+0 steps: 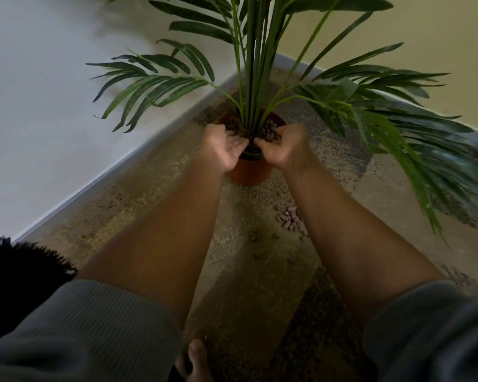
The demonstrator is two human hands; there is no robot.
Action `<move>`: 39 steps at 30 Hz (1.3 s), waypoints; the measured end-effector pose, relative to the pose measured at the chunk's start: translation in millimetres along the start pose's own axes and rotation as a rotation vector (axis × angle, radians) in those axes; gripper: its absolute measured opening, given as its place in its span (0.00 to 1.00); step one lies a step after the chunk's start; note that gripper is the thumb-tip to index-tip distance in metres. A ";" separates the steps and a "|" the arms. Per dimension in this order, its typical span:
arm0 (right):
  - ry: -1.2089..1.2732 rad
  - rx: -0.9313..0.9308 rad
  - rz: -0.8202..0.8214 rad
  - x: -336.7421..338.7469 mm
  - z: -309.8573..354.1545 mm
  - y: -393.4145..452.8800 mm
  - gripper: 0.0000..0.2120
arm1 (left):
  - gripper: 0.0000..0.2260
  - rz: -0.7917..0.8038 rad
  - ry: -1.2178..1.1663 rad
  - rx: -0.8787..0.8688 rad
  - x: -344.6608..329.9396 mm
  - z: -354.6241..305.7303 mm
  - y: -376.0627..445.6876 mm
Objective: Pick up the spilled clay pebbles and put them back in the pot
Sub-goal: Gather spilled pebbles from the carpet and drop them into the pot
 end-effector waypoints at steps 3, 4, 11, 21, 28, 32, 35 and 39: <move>-0.083 0.004 0.005 4.2 -3.8 1.0 0.24 | 0.22 -0.009 -0.015 -0.018 4.5 2.6 -3.6; -0.076 0.013 0.015 6.6 -6.2 0.2 0.23 | 0.21 -0.022 -0.006 -0.028 9.2 4.4 -3.8; -0.629 -0.126 0.048 35.4 -32.0 -18.7 0.08 | 0.11 -0.324 0.500 -0.092 78.9 37.2 -6.8; -1.852 -0.174 0.026 122.3 -45.6 -22.4 0.12 | 0.17 -0.021 1.414 0.169 117.5 101.1 -3.8; -2.478 -0.113 0.128 156.4 -62.7 -32.5 0.12 | 0.35 0.250 1.968 0.162 127.8 127.9 -12.5; -2.483 -0.050 0.146 165.2 -65.5 -29.0 0.12 | 0.35 0.411 2.120 0.101 122.4 138.9 -15.3; -2.483 -0.153 0.249 168.4 -68.2 -27.0 0.11 | 0.27 0.504 2.220 0.075 117.2 146.2 -20.2; -2.442 -0.404 0.270 181.9 -66.5 -29.6 0.04 | 0.20 0.488 2.176 0.064 119.9 147.5 -22.7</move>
Point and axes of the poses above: each hand's wrist, its own y-axis towards the middle knuckle, its own x-axis out of the back of the hand, z = x × y, the point moved 5 cm from there along y, towards the middle knuckle, and after that the axes turned 4 degrees about z, right-handed, at the moved point
